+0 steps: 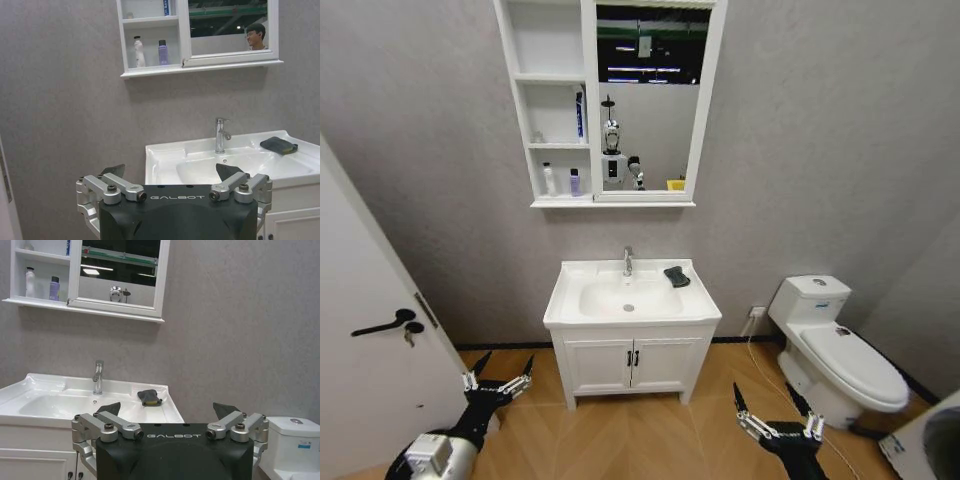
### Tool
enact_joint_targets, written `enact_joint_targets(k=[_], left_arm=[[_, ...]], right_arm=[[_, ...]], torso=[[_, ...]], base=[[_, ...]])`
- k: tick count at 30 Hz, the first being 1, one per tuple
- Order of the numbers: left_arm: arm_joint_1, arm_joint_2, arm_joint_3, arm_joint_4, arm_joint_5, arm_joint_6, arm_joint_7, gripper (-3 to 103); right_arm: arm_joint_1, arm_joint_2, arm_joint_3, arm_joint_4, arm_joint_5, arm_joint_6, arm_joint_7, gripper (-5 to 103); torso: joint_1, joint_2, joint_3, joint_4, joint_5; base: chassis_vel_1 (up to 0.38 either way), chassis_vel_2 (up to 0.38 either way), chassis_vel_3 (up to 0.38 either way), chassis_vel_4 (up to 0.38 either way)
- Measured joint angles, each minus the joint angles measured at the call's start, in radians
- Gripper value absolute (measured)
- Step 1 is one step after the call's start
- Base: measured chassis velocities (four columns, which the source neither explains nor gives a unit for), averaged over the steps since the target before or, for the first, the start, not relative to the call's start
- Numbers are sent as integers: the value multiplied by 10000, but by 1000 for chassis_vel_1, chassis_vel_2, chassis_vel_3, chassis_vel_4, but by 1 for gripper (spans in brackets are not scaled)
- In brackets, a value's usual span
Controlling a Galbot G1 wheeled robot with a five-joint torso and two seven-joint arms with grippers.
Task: Move facial cleanser and shampoo from washbasin to cabinet, then wipe washbasin with towel.
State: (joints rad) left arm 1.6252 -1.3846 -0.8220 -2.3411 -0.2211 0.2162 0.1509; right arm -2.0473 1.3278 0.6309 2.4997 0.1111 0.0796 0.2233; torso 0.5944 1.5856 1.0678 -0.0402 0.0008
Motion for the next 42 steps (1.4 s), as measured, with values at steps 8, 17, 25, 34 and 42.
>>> enact_joint_targets(k=[8,17,25,34,42], left_arm=[[2,0,-2,2,0,1,-1,100],[-3,0,2,2,0,1,0,100],[0,0,0,2,0,1,0,100],[-1,0,0,3,0,1,0,100],[1,0,-1,3,0,2,0,100]], right_arm=[[-1,0,0,1,0,1,0,100],[3,0,0,3,0,1,1,100],[1,0,0,4,0,0,1,100],[1,0,0,4,0,-2,2,100],[0,0,-1,4,0,-2,1,100]], torso=[[-8,5,-2,0,-11],[16,-7,6,3,-7],[0,-3,1,2,-7],[4,-3,2,3,-6],[-4,2,-1,1,-11]], base=[[223,-213,-245,229],[-24,23,30,-8],[-10,16,18,-13],[93,23,-87,-21],[170,-47,-187,45]])
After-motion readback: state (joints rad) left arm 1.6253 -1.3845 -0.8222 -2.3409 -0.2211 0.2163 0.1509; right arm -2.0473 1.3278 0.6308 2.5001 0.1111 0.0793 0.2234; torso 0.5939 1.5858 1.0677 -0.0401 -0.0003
